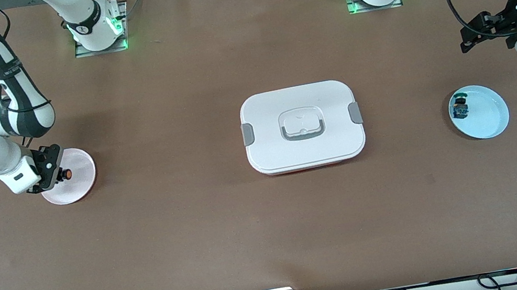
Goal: Transfer orange switch to right arm and place
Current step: 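Lower the orange switch onto the white plate with the right gripper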
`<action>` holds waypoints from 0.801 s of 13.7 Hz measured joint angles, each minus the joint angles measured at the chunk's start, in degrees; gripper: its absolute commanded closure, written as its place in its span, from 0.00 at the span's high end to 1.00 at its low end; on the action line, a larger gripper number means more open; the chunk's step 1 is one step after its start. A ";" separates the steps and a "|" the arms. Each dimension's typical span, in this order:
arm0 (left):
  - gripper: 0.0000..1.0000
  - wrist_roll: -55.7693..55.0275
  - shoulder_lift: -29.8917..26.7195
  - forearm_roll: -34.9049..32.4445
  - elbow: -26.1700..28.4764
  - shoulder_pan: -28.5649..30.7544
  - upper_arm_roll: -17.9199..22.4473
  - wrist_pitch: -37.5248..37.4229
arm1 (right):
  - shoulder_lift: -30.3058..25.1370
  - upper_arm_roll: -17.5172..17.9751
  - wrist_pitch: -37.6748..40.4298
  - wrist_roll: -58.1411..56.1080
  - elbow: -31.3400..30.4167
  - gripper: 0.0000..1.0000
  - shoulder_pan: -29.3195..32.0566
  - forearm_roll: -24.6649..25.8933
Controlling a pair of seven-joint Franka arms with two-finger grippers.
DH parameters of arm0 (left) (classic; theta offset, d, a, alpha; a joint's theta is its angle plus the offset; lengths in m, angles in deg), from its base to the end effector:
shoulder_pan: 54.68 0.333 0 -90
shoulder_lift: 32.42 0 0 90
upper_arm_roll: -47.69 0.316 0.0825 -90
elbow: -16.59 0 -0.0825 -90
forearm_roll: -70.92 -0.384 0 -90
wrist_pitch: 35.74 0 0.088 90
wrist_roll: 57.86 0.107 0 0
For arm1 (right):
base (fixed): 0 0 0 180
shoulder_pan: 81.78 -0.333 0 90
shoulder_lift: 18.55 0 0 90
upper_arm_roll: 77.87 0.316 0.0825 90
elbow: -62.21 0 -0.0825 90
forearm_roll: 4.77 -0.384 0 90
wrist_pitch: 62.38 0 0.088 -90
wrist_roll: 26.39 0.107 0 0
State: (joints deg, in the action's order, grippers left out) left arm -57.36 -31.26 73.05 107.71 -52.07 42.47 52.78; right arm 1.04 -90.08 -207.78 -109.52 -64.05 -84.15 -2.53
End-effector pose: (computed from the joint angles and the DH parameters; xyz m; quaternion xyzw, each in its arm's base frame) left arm 0.5559 -0.0289 0.6020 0.9989 -0.0270 -0.0331 0.0189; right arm 0.5472 -0.0953 0.2281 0.7881 0.6138 -0.0342 0.0316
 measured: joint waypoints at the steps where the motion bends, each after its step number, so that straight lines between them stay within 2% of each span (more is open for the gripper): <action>1: 1.00 -0.04 0.20 -0.71 -0.09 -0.11 -0.24 0.24 | 0.37 0.02 -0.82 -0.04 -0.04 0.10 0.00 0.00; 11: 1.00 -0.57 0.46 -2.01 -1.83 0.41 -0.50 -1.75 | 3.41 0.14 -5.33 -0.35 -2.07 0.11 -0.02 0.00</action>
State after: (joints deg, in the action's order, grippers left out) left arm -57.93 -30.80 71.04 105.88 -51.65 41.97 51.04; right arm 4.45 -89.94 -213.10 -109.87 -66.12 -84.17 -2.53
